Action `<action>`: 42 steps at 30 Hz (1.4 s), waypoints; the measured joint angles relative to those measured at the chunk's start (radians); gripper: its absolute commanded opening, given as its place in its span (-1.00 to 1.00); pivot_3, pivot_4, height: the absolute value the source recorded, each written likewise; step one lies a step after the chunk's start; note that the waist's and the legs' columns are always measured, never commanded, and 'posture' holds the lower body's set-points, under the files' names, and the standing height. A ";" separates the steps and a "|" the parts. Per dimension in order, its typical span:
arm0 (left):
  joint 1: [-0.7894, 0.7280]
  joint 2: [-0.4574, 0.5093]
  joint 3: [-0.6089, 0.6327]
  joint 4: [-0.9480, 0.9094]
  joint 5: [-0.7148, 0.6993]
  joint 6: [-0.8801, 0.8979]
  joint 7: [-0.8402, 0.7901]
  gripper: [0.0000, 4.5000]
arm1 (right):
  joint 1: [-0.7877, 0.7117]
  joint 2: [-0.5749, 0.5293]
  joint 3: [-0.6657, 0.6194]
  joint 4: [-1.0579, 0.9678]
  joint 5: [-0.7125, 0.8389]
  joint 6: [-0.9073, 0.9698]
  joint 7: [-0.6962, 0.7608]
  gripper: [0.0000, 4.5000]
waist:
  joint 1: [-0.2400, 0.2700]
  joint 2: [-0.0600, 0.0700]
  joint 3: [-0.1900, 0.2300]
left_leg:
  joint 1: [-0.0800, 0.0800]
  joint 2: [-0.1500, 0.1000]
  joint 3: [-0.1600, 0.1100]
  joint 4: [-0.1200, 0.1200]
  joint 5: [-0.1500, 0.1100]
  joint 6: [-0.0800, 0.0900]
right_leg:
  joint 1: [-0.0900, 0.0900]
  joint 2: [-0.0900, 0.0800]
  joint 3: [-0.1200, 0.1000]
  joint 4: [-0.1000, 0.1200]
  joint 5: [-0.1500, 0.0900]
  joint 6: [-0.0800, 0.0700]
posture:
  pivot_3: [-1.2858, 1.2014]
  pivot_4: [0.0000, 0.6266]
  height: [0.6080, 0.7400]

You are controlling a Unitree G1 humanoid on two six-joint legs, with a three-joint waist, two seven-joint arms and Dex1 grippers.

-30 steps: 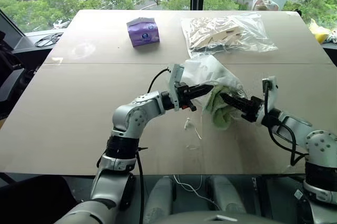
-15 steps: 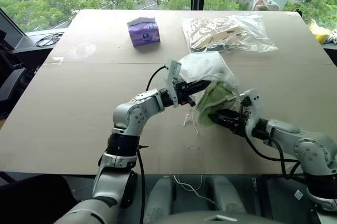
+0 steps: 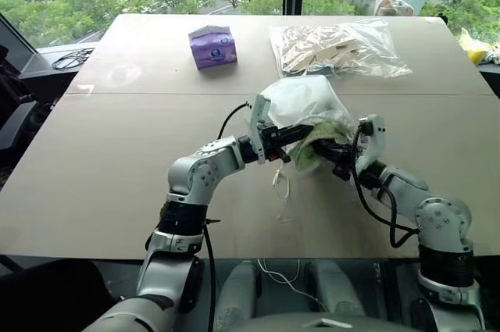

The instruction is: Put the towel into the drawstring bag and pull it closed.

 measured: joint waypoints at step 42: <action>-0.042 -0.043 0.028 0.058 0.078 -0.069 0.064 -1.00 | 0.211 -0.553 0.016 -0.111 -0.394 -0.167 0.218 0.93 | 0.007 0.000 0.000 | 0.000 -0.001 0.001 0.001 0.000 0.000 | 0.001 0.000 0.002 -0.001 0.000 0.001 | 0.03 -0.52 1.00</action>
